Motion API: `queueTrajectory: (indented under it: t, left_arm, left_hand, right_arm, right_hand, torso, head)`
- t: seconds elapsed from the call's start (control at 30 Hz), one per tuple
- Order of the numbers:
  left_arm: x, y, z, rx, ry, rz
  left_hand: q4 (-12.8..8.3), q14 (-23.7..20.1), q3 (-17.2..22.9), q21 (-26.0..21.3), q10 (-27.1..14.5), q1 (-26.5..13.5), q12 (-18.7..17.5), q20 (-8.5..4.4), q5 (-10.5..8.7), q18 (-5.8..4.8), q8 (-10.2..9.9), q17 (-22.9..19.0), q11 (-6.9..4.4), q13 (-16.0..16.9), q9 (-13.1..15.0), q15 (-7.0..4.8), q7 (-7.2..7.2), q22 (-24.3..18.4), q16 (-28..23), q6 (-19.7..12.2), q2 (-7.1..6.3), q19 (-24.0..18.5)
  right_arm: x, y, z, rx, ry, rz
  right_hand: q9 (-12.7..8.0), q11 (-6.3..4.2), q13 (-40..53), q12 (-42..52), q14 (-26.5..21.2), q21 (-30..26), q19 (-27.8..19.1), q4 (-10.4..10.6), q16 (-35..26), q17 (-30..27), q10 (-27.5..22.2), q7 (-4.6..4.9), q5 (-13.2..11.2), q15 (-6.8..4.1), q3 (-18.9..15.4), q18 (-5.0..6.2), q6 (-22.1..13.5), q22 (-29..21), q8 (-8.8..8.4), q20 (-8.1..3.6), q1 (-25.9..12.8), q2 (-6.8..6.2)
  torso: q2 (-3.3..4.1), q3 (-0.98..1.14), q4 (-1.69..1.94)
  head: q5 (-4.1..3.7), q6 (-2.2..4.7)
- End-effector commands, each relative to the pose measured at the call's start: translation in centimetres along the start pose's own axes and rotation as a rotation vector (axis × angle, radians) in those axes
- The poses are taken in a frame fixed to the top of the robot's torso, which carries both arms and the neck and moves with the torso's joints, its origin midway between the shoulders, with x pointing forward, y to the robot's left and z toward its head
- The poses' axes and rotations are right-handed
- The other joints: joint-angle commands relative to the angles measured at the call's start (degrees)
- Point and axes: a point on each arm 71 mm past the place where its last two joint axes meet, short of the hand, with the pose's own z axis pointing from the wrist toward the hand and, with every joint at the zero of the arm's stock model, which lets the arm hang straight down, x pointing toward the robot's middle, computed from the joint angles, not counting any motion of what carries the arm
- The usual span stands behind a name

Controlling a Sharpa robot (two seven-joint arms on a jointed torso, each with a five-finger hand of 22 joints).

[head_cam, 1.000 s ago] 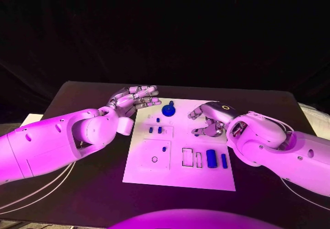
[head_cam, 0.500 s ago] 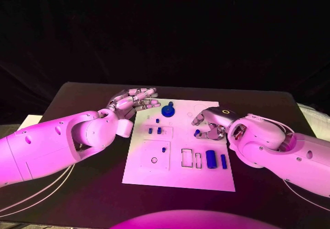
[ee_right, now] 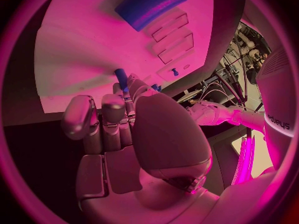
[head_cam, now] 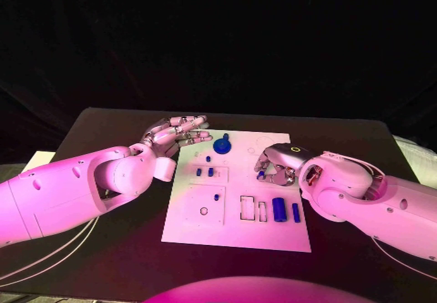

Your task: Assemble the parts on the task board

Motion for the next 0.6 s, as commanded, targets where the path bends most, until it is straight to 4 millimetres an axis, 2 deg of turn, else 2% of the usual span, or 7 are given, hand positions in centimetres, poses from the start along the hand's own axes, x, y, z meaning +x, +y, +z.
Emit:
queueTrajectory:
  t: [0.03, 0.4, 0.6]
  left_arm:
    - [0.23, -0.01, 0.01, 0.004, 0.022, -0.005]
    - [0.23, 0.01, -0.01, 0.001, 0.025, -0.006]
    - [0.23, 0.02, -0.01, -0.001, 0.026, -0.006]
  left_hand:
    - [0.3, 0.4, -0.1, 0.3, -0.2, -0.6, -0.3, -0.12, 0.17, 0.73, -0.3, -0.1, 0.32, 0.0, -0.1, -0.05, 0.0, 0.0, -0.2, -0.3, -0.04, 0.4]
    - [0.3, 0.4, 0.0, 0.3, -0.2, -0.6, -0.3, -0.11, 0.2, 0.73, -0.3, -0.1, 0.32, 0.0, -0.1, -0.05, 0.0, -0.2, -0.3, -0.4, 0.07, 0.5]
    - [0.3, 0.4, 0.0, 0.3, -0.2, -0.6, -0.3, -0.11, 0.2, 0.73, -0.3, -0.1, 0.32, 0.0, -0.1, -0.05, 0.0, -0.2, -0.3, -0.4, 0.07, 0.5]
  right_arm:
    - [0.35, -0.1, 0.02, 0.005, 0.019, -0.028]
    - [0.4, -0.12, 0.12, 0.01, 0.015, -0.03]
    - [0.28, 0.01, 0.12, 0.007, -0.008, -0.02]
  right_hand:
    - [0.1, -0.13, 0.1, 0.0, 0.2, 0.2, 0.2, -0.1, 0.3, 0.1, 0.5, 0.04, -0.4, 0.02, 0.7, 0.64, 0.6, 0.2, 0.18, 0.35, 0.4, 0.38]
    - [0.0, -0.17, 0.1, -1.2, 0.1, 0.4, 0.2, -0.3, 0.5, 0.1, 1.6, 0.06, -0.5, -0.08, 3.7, 0.59, 1.5, 0.4, -0.17, 0.24, 0.2, -0.42]
    - [0.1, -0.41, 0.2, -1.3, 0.2, 1.1, 0.6, -1.4, 1.2, 0.9, 3.2, 0.13, -0.9, -0.27, 6.2, 0.4, 2.6, 1.5, 0.0, 0.06, 0.9, -0.37]
  torso:
    - [-0.02, 0.01, 0.0]
    - [0.0, 0.03, -0.06]
    - [-0.04, 0.01, -0.03]
  head:
    - [-0.03, -0.06]
    - [-0.17, -0.1]
    - [-0.27, -0.15]
